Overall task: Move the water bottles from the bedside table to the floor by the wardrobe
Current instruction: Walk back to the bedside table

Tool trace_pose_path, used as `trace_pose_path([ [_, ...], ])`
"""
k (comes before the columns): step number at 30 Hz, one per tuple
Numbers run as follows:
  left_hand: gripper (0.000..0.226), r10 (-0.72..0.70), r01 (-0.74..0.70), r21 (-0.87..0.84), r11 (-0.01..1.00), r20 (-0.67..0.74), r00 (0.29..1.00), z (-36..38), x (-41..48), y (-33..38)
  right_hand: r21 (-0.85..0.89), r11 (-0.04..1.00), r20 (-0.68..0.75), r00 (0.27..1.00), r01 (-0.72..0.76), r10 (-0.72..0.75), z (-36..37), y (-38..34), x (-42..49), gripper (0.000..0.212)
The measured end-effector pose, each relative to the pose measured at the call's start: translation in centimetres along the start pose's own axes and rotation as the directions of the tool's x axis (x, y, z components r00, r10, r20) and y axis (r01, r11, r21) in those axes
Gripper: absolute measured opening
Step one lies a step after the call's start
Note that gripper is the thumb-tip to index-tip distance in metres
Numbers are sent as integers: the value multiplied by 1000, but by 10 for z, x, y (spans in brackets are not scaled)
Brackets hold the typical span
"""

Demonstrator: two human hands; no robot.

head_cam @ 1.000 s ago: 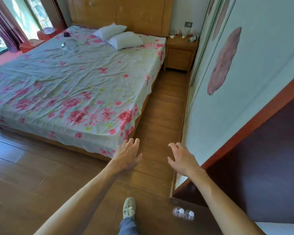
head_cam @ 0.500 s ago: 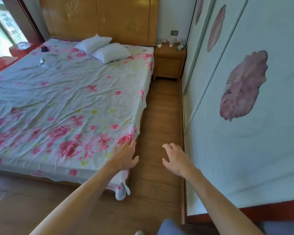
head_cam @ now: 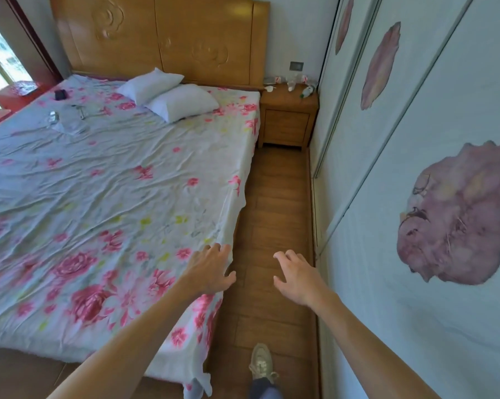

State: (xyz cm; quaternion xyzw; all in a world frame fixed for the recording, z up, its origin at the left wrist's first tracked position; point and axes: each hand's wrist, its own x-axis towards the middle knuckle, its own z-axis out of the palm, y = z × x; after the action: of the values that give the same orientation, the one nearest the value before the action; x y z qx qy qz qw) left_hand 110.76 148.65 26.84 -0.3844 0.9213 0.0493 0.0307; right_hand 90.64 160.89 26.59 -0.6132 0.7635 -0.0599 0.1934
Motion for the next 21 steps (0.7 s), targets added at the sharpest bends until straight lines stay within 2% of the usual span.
trace_pose_path([
  [8,64,-21,21,0,1000,-12,1000,-20,122,-3,8,1000,18,1000,15,-16,-53,58,103,52],
  [21,65,40,-41,-56,998,-27,999,-51,249,-2,50,999,-39,999,-20,22,-106,102,192,54],
])
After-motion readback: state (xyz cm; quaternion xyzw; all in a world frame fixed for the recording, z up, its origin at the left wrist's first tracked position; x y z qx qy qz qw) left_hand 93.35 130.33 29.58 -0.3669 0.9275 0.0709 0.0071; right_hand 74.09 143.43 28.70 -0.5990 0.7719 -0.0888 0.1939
